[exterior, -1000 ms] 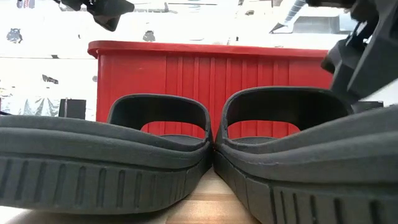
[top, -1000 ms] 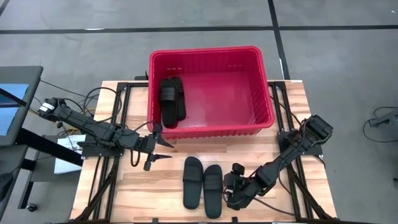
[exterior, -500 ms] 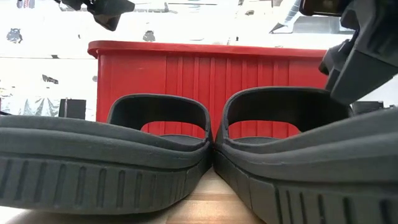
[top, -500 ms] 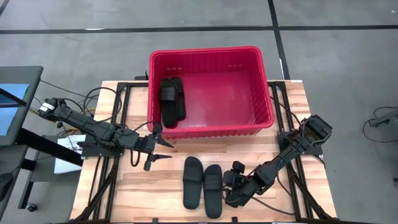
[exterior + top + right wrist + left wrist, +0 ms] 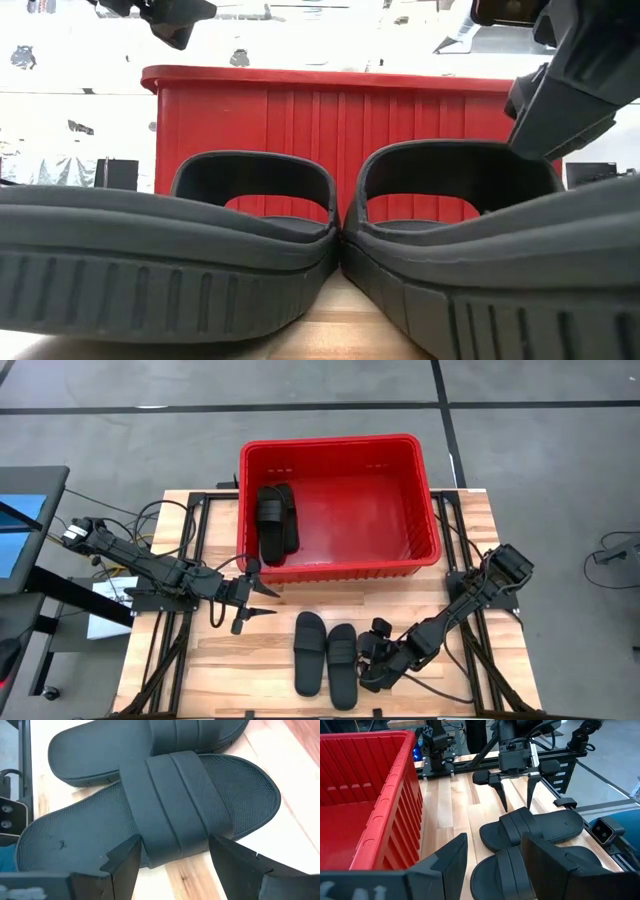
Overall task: Pick and place slides into bin
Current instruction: Put the black slides into the red bin
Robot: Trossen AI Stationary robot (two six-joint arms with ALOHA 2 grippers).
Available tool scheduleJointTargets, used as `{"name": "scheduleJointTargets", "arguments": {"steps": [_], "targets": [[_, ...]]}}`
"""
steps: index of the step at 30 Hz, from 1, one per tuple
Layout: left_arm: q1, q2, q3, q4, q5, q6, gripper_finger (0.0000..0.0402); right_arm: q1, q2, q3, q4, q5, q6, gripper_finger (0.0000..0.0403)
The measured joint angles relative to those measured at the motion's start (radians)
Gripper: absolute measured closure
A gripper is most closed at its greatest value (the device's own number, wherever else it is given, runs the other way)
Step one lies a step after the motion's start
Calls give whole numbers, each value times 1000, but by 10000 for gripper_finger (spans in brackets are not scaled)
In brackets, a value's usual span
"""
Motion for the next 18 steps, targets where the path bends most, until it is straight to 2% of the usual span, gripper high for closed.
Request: {"name": "scheduleJointTargets", "arguments": {"steps": [11,18], "targets": [[0,0,0,0,9,-5,223,-20,0,0,-1,2,-25,200],[0,0,0,0,10,-5,223,-33,-1,0,-8,2,-26,249]]}}
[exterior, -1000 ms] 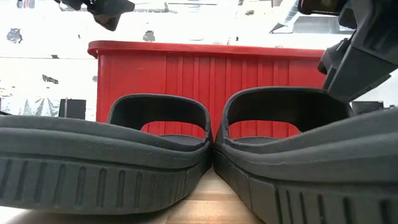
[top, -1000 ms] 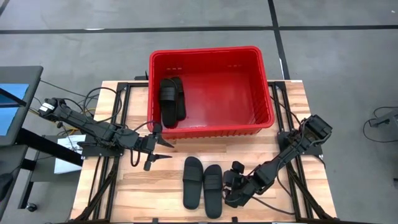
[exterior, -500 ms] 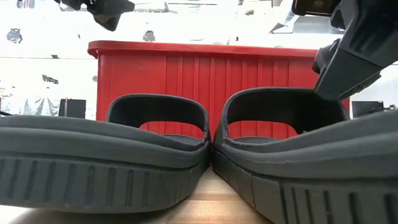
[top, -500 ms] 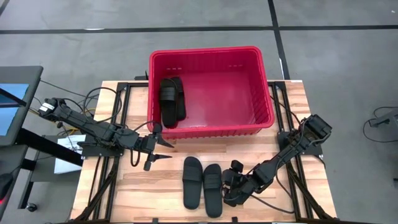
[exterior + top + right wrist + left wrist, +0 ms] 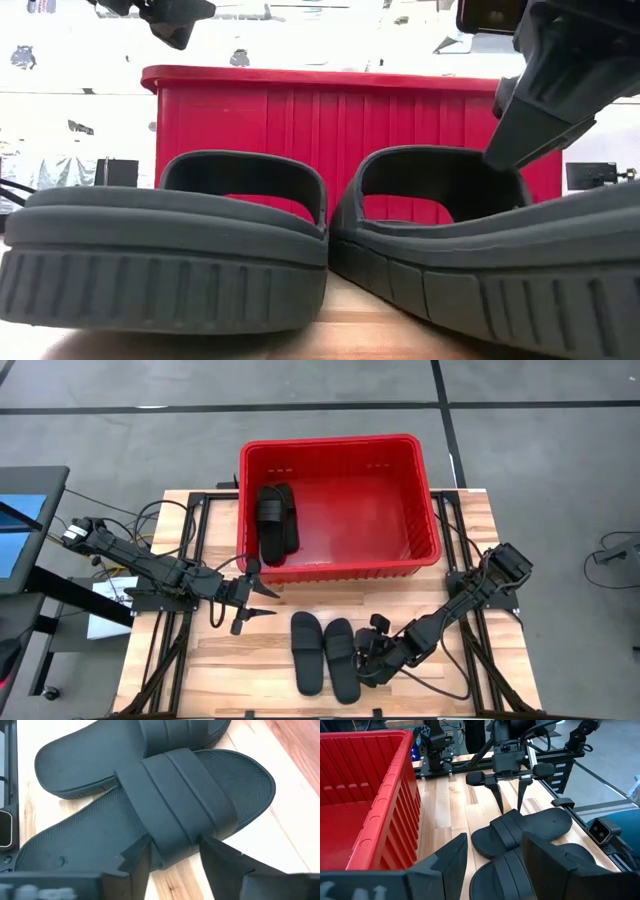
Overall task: Pick and place slides into bin
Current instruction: Put the black slides into the red bin
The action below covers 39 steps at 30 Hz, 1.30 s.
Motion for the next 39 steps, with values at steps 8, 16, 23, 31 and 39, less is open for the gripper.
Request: {"name": "scheduleJointTargets", "arguments": {"steps": [8,16,23,31,39], "targets": [[0,0,0,0,0,0,223,-15,59,5,55,-31,-3,361],[0,0,0,-1,1,0,223,-26,91,3,105,-66,-26,399],[-1,0,0,-2,1,-5,223,-26,92,2,101,-71,-25,401],[-1,0,0,-3,1,-7,223,-24,27,-1,45,-77,-26,402],[-1,0,0,-3,1,-7,223,-9,-45,35,-105,-63,-18,403]]}}
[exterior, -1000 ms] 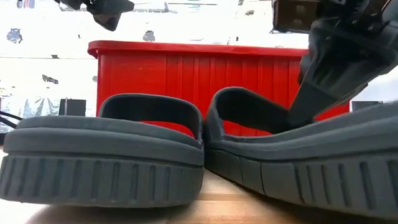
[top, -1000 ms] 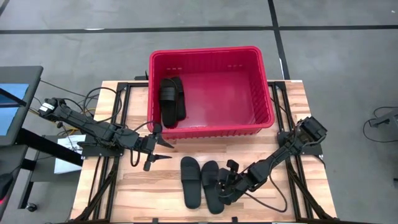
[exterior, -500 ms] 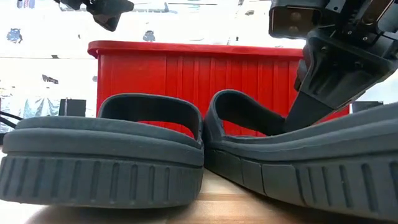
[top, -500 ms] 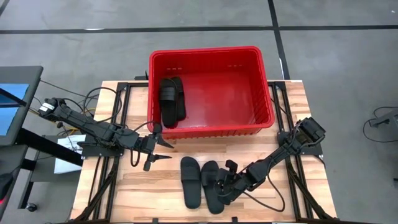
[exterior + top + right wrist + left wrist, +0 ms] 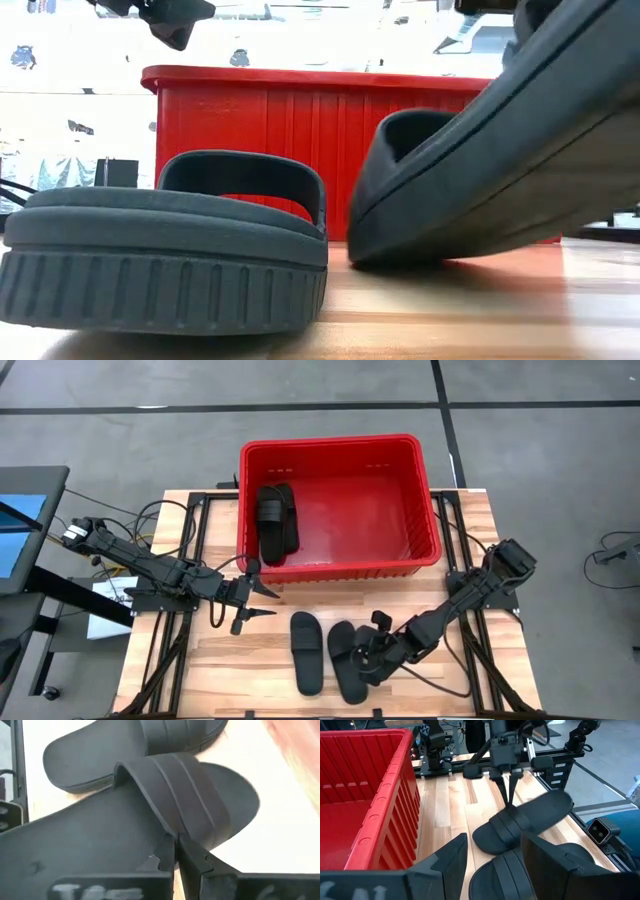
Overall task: Pick and place slides into bin
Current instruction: Put the black slides into the red bin
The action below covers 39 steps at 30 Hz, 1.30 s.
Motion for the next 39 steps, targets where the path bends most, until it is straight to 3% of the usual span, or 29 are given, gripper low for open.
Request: {"name": "scheduleJointTargets", "arguments": {"steps": [14,28,39], "targets": [[0,0,0,-1,0,-11,223,38,-15,217,-246,48,-53,403],[0,0,0,-1,0,-22,223,106,-15,484,-539,226,-83,403],[0,0,0,0,0,-30,223,113,-16,756,-750,425,-236,403]]}}
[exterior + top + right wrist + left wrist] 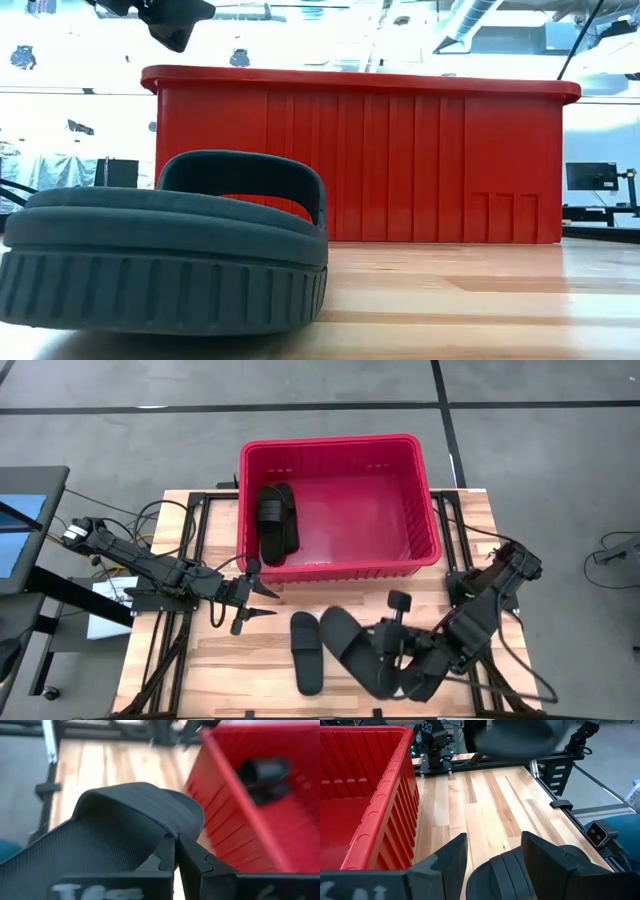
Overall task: Pick and place slides into bin
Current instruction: Put the black slides into the red bin
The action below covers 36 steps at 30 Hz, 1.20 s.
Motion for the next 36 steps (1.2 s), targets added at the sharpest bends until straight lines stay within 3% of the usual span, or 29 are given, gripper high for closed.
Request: {"name": "scheduleJointTargets", "arguments": {"steps": [8,18,31,36], "targets": [[0,0,0,0,0,0,223,-96,-1,211,-182,136,-103,403],[0,0,0,0,0,1,223,-368,-2,361,-237,138,-289,403],[0,0,-1,-48,21,-15,223,-769,-10,396,-238,28,-452,403],[0,0,-1,-53,24,-21,223,-880,-8,363,-141,-45,-506,403]]}}
